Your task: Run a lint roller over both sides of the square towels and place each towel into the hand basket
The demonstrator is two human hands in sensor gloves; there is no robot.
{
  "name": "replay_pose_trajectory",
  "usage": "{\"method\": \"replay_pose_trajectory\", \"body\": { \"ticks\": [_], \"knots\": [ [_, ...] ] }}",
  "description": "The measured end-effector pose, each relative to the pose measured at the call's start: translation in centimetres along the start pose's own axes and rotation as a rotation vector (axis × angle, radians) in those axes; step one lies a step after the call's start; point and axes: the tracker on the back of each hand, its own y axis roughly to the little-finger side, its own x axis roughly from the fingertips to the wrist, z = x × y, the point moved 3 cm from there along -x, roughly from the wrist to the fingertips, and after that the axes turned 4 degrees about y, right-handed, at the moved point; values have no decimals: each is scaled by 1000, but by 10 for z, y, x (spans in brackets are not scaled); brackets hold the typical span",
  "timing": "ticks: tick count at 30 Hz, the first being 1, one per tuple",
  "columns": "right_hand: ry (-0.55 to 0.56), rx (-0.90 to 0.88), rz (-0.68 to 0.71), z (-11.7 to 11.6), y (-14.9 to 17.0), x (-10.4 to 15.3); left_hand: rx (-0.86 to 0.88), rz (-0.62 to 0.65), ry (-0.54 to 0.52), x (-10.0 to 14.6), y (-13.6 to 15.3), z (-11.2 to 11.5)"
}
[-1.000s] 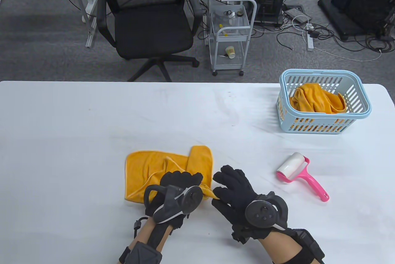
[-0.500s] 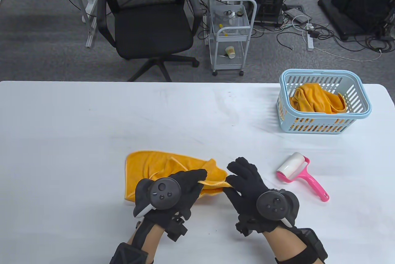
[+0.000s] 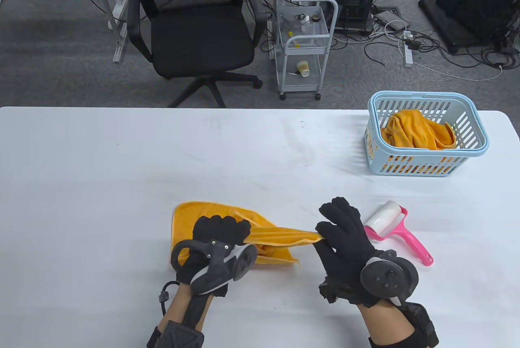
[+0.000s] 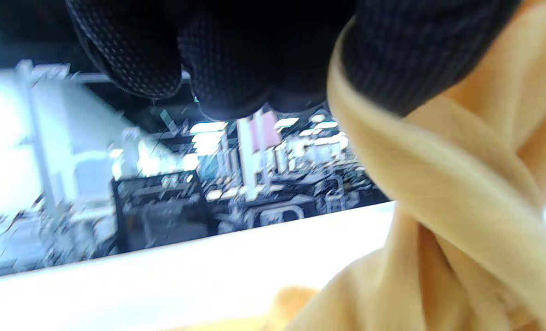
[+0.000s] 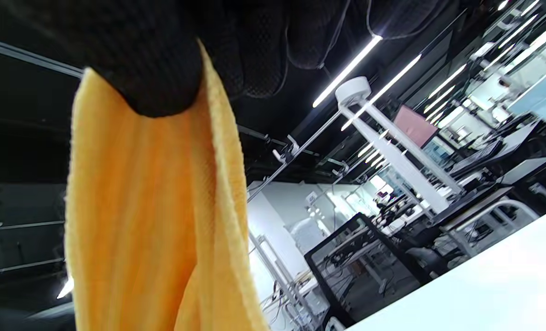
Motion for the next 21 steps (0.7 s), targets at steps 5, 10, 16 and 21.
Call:
{"method": "replay_pose_trajectory", "body": {
  "ticks": [5,10,16,21],
  "knots": [
    [106,-100,-123,29,22,-9,-15,-112,14,-6,40,4],
    [144,-149,-168,44,31,-11,413,-73,-15,-2,72,-13],
    [116,-368,-225,58,36,-25,732,115,-57,10,85,-49],
    [66,-461,-228,79,29,-46,542,184,-156,35,90,-112]
  ]
}}
